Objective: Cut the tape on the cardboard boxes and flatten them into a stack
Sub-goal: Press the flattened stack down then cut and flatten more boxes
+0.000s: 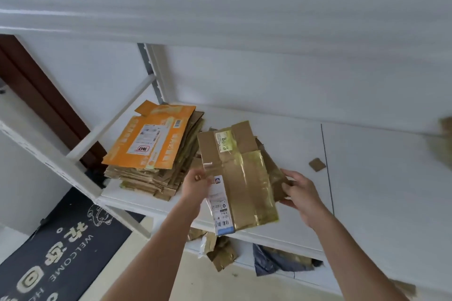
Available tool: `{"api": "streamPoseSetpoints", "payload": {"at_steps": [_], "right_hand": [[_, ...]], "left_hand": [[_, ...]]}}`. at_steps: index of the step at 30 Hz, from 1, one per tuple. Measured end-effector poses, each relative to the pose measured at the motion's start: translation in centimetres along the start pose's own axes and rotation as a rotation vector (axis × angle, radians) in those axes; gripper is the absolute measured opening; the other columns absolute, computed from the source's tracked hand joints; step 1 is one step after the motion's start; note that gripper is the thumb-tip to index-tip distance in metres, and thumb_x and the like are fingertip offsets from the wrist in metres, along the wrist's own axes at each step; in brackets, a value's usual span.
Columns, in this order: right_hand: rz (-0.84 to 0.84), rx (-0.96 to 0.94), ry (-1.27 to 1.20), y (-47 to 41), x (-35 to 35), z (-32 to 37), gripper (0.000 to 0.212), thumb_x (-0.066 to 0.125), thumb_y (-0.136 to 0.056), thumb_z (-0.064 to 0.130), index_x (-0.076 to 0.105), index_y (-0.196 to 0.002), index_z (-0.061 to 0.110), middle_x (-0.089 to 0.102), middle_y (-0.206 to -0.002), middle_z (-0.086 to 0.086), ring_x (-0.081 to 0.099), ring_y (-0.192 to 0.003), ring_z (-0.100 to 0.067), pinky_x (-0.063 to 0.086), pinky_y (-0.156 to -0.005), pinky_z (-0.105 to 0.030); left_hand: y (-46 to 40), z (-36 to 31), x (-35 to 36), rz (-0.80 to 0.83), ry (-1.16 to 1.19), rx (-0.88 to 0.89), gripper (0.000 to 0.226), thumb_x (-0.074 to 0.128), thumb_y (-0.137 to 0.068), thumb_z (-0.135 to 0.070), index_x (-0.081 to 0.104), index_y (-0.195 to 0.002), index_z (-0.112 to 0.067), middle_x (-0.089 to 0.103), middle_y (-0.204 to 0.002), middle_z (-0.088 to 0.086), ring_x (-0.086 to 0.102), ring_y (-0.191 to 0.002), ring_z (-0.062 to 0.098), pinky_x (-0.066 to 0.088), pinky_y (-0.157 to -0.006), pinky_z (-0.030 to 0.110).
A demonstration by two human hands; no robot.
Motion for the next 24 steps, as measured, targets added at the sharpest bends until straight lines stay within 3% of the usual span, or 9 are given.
{"api": "streamPoseSetpoints", "payload": {"at_steps": [5,9,13,16,20,24], "right_hand": [[0.014,-0.077,0.195,-0.9,-3.0,2.9,0.039,0.047,-0.099,-0.005,0.065,-0.118,0.024,0.064,-0.099,0.002,0.065,-0.086,-0.011,0.056,-0.069,-0.025],[0.088,-0.145,0.280,-1.5,-3.5,4.5,0.036,0.056,-0.097,0.002,0.066,-0.121,0.028,0.064,-0.099,-0.005,0.066,-0.090,-0.018,0.057,-0.077,-0.030],[0.103,-0.148,0.148,-2.0,-2.3,5.9,0.030,0.056,-0.098,0.002,0.063,-0.112,0.028,0.070,-0.101,-0.003,0.068,-0.091,-0.015,0.055,-0.071,-0.025],[0.175,-0.131,0.076,-2.4,-1.4,6.3,0.032,0.051,-0.099,-0.001,0.063,-0.117,0.023,0.071,-0.099,-0.003,0.069,-0.090,-0.015,0.057,-0.076,-0.029],[0.224,-0.122,0.084,-2.9,-0.3,6.0,0.035,0.049,-0.099,-0.004,0.057,-0.126,0.018,0.069,-0.097,-0.006,0.067,-0.086,-0.017,0.057,-0.077,-0.031],[0.157,-0.090,-0.191,-3.1,0.5,5.0,0.037,0.059,-0.099,0.016,0.050,-0.134,0.024,0.071,-0.104,-0.006,0.070,-0.086,-0.016,0.057,-0.071,-0.029]], "left_hand": [[-0.3,-1.3,-0.8,-0.034,0.024,0.052,0.014,0.048,-0.100,-0.004,0.047,-0.091,-0.014,0.061,-0.086,0.006,0.058,-0.072,0.019,0.045,-0.065,0.036],[-0.7,-3.1,-0.4,0.127,-0.169,0.160,0.014,0.050,-0.099,-0.004,0.054,-0.094,-0.016,0.059,-0.088,0.008,0.055,-0.076,0.021,0.043,-0.066,0.035],[-0.1,-3.3,1.6,0.209,-0.343,0.197,0.014,0.052,-0.099,-0.005,0.061,-0.100,-0.015,0.063,-0.096,0.007,0.056,-0.079,0.020,0.044,-0.063,0.030],[-0.2,-2.3,2.3,0.210,-0.262,0.081,0.012,0.049,-0.102,-0.011,0.060,-0.106,-0.011,0.062,-0.090,0.006,0.058,-0.075,0.020,0.048,-0.059,0.032],[-0.5,-1.4,2.8,0.276,-0.213,0.022,0.010,0.049,-0.102,-0.010,0.059,-0.103,-0.009,0.062,-0.089,0.011,0.060,-0.077,0.022,0.051,-0.070,0.035],[-1.1,-1.2,2.2,0.251,-0.171,-0.005,0.005,0.052,-0.100,-0.009,0.057,-0.103,-0.008,0.060,-0.088,0.011,0.061,-0.078,0.023,0.052,-0.074,0.039]]}}
Point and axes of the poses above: each hand's wrist, its own y-axis away from the middle knuckle, its own x-axis out of the palm, z = x × y, the point moved 5 cm from there along -y, towards the middle knuckle
